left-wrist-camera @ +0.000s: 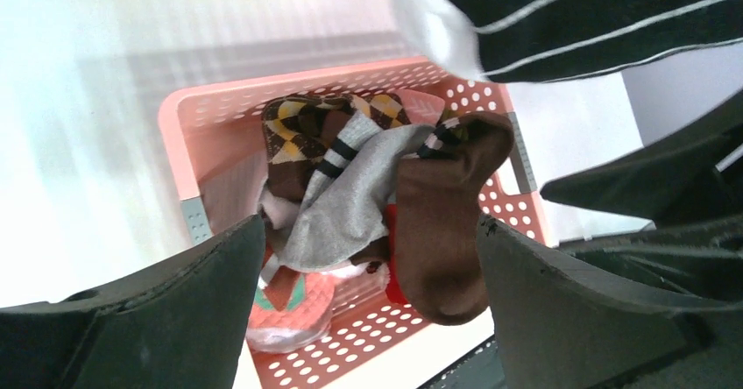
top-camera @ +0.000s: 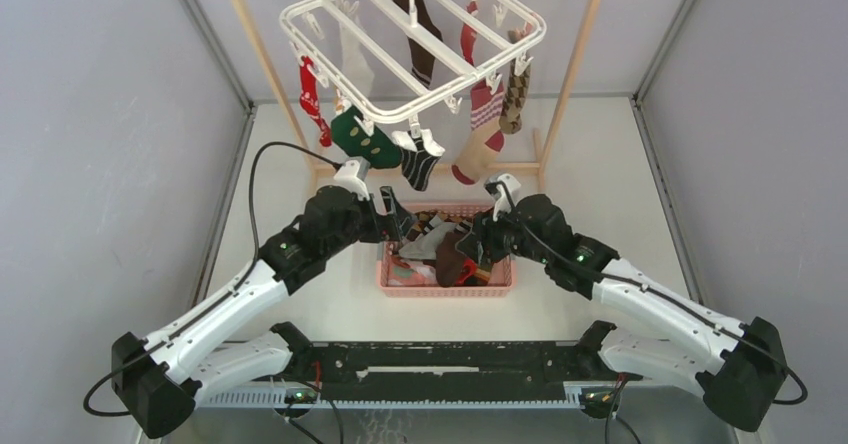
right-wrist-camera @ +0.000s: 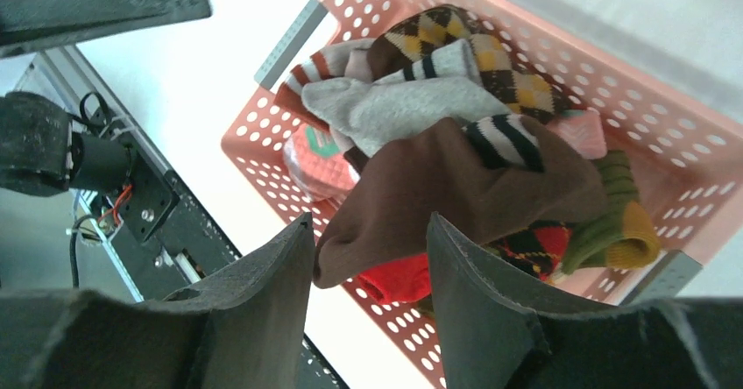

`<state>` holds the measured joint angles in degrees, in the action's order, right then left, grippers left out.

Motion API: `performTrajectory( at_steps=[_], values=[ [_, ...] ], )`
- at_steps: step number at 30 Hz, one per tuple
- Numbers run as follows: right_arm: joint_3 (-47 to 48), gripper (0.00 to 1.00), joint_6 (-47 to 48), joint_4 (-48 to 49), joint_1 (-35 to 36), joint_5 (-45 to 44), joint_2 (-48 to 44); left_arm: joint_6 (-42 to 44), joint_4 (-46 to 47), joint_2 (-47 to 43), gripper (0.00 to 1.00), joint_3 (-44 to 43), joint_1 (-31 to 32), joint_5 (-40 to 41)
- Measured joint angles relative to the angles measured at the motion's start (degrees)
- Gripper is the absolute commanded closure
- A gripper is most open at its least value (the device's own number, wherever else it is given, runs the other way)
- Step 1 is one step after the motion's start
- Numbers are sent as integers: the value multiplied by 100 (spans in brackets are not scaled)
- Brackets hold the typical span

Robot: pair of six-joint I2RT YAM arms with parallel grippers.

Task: Remove the socks clipped to the hanger
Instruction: Move the bin to the center of the board.

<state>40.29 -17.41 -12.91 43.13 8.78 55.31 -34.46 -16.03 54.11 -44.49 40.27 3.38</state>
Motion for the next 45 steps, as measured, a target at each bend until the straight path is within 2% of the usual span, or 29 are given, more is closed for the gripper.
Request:
performTrajectory(
  at_steps=[4, 7, 11, 16, 24, 30, 33, 35, 37, 41, 45],
  values=[
    [74, 43, 70, -57, 361, -223, 140, 50, -192, -2, 3, -70, -24, 116],
    [74, 47, 76, -57, 483, -297, 350, 90, -278, -37, 0, -120, -79, 168],
    [76, 53, 59, -15, 588, -407, 885, 131, -433, -155, 0, -127, -267, 256],
    [76, 56, 9, 61, 704, -564, 1580, 146, -551, -267, 0, -127, -461, 286],
    [295, 53, -205, 459, 649, -940, 2977, 146, -656, -367, 0, -127, -636, 341],
    [715, 49, -245, 730, 343, -896, 3611, 146, -750, -501, 0, -127, -699, 391],
    [730, 44, -208, 863, 195, -844, 3633, 146, -798, -590, 0, -127, -748, 413],
    [730, 28, -144, 890, 181, -769, 3622, 149, -837, -660, 0, -127, -804, 439],
    [730, 2, -44, 857, 223, -723, 3552, 151, -868, -730, 0, -127, -852, 485],
    [721, 0, 229, 601, 511, -739, 3073, 164, -914, -925, 0, -120, -901, 643],
    [649, 0, 367, 302, 776, -758, 2194, 197, -1038, -1102, 0, -120, -907, 767]
  ],
)
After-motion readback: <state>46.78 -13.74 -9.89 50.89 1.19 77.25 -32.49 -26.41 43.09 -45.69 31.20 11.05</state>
